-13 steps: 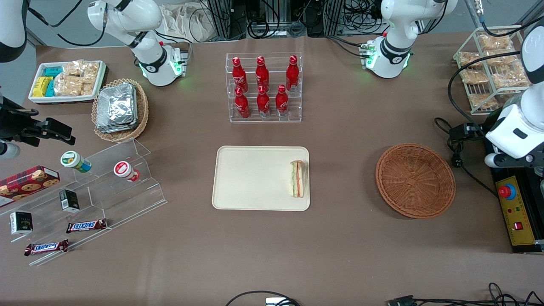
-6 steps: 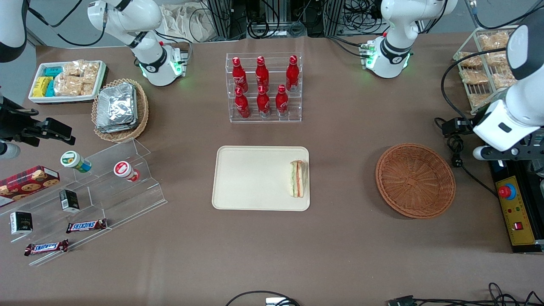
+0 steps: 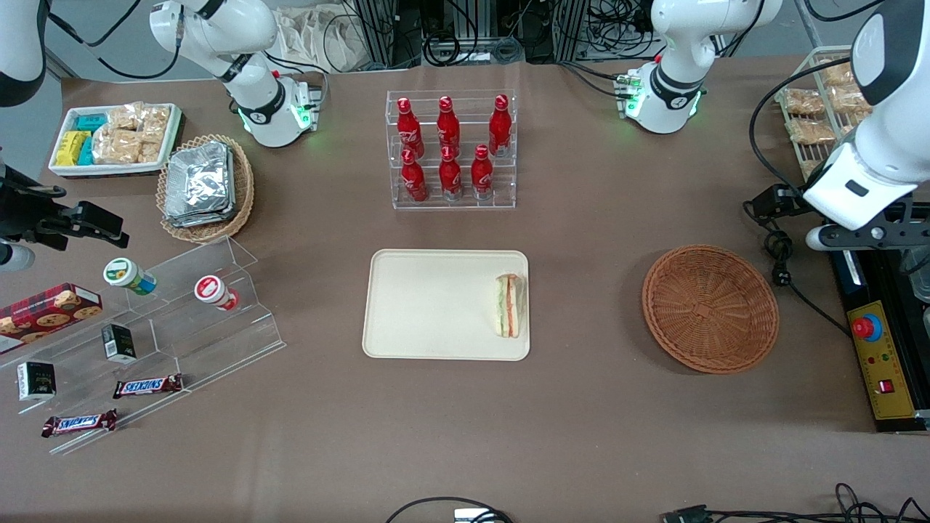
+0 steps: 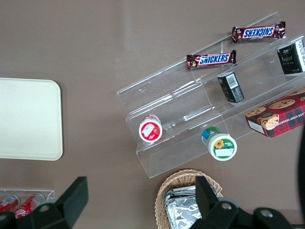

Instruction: Place sandwich from basket to tray

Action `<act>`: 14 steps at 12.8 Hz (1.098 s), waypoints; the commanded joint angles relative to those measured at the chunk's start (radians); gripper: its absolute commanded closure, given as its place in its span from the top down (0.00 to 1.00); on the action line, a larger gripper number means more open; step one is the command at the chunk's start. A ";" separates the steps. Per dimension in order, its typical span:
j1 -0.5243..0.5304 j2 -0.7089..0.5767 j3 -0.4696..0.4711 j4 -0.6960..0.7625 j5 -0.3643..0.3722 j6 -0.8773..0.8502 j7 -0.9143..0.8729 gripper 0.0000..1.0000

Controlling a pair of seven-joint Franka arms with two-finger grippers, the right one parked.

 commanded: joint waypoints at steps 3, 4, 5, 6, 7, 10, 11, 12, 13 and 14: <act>0.023 -0.014 -0.001 -0.014 -0.015 -0.004 0.005 1.00; 0.024 -0.032 -0.001 -0.039 -0.032 0.004 -0.001 1.00; 0.026 -0.035 -0.001 -0.046 -0.040 0.004 -0.001 1.00; 0.029 -0.035 0.001 -0.046 -0.040 0.004 -0.001 1.00; 0.027 -0.035 0.017 -0.046 -0.041 0.004 0.000 1.00; 0.015 -0.035 0.051 -0.047 -0.055 0.006 0.003 1.00; 0.015 -0.034 0.050 -0.047 -0.055 0.006 0.003 1.00; 0.015 -0.034 0.050 -0.047 -0.055 0.009 0.003 1.00; 0.015 -0.034 0.050 -0.047 -0.055 0.007 0.003 1.00; 0.018 -0.028 0.050 -0.046 -0.055 0.009 0.003 1.00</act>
